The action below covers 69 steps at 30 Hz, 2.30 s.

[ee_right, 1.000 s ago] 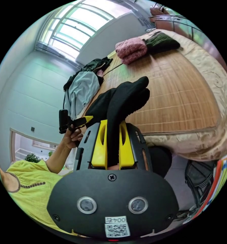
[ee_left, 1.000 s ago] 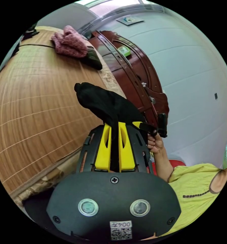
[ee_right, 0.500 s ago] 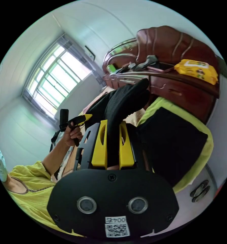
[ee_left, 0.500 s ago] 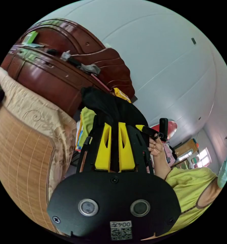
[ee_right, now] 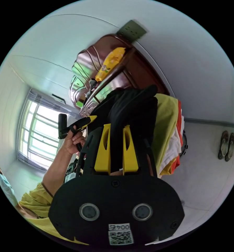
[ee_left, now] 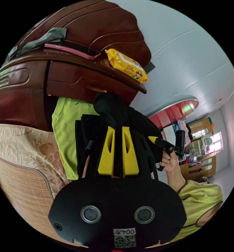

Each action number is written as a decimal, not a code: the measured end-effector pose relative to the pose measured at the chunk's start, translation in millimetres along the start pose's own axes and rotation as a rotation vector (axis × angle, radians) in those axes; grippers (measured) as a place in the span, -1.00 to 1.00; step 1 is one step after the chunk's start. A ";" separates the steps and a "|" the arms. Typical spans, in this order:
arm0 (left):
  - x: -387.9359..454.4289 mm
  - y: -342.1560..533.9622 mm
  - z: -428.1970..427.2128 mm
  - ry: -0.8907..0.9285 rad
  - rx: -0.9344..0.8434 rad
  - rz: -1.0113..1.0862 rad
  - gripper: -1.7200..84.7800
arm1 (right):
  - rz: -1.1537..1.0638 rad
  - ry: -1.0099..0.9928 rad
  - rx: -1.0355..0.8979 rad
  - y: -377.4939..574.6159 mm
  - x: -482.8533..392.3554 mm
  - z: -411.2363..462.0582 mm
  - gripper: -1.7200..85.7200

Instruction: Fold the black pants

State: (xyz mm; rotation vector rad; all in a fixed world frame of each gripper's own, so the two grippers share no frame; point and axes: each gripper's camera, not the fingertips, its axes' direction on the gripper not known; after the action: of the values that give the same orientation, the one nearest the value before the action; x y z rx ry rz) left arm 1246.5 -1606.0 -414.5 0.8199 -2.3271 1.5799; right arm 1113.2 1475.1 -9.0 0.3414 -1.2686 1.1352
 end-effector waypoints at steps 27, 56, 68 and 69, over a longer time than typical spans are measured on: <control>-24.9 65.5 1.8 -0.016 0.213 -0.027 -0.95 | -0.417 0.215 -0.141 -35.0 -137.3 47.0 -0.71; 36.6 257.6 -266.7 -0.239 0.352 -0.466 -0.95 | -0.461 -0.251 -0.393 73.7 -92.6 178.0 -0.84; 134.6 467.7 -448.5 -0.514 0.862 -0.954 -0.82 | -0.444 -0.312 -0.864 174.6 -91.5 404.8 -0.77; 141.3 475.6 -460.2 -0.546 0.893 -0.967 -0.80 | -0.469 -0.292 -0.865 176.7 -90.1 413.8 -0.78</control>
State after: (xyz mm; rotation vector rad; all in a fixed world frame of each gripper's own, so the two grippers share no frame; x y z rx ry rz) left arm 806.7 -1106.7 -538.4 2.3111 -0.8801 1.9176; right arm 744.2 1202.3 -13.6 0.1317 -1.6946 0.0864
